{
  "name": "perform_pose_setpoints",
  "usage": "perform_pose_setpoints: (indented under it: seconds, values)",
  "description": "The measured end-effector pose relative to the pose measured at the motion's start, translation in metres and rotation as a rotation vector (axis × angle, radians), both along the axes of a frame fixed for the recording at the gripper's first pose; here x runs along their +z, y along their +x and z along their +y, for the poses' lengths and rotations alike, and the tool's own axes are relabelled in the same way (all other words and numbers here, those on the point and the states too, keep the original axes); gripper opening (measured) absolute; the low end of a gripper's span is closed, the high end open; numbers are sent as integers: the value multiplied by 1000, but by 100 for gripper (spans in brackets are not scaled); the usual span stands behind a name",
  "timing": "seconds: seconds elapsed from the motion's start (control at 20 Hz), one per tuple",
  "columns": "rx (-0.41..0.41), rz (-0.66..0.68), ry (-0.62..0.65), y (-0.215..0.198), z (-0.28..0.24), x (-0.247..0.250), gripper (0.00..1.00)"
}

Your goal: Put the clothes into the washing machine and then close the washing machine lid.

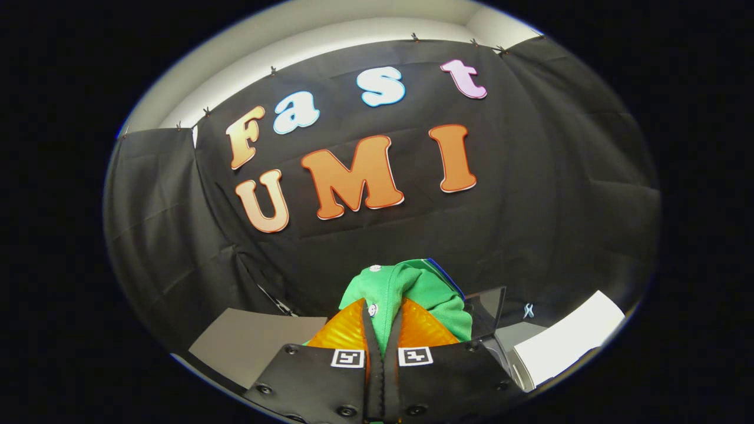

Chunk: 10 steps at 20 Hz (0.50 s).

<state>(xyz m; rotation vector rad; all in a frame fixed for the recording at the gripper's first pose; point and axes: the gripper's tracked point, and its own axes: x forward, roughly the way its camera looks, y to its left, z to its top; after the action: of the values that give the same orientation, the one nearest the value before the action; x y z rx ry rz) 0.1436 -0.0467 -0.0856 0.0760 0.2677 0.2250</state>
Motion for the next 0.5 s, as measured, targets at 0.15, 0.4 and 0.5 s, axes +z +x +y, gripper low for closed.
perform_pose_setpoints:
  seconds: [0.15,0.4,0.5]
  values:
    - [-9,33,5,7,-24,-23,8]
    - [-21,114,-33,16,-58,-74,7]
    - [-25,151,-44,22,-69,-98,8]
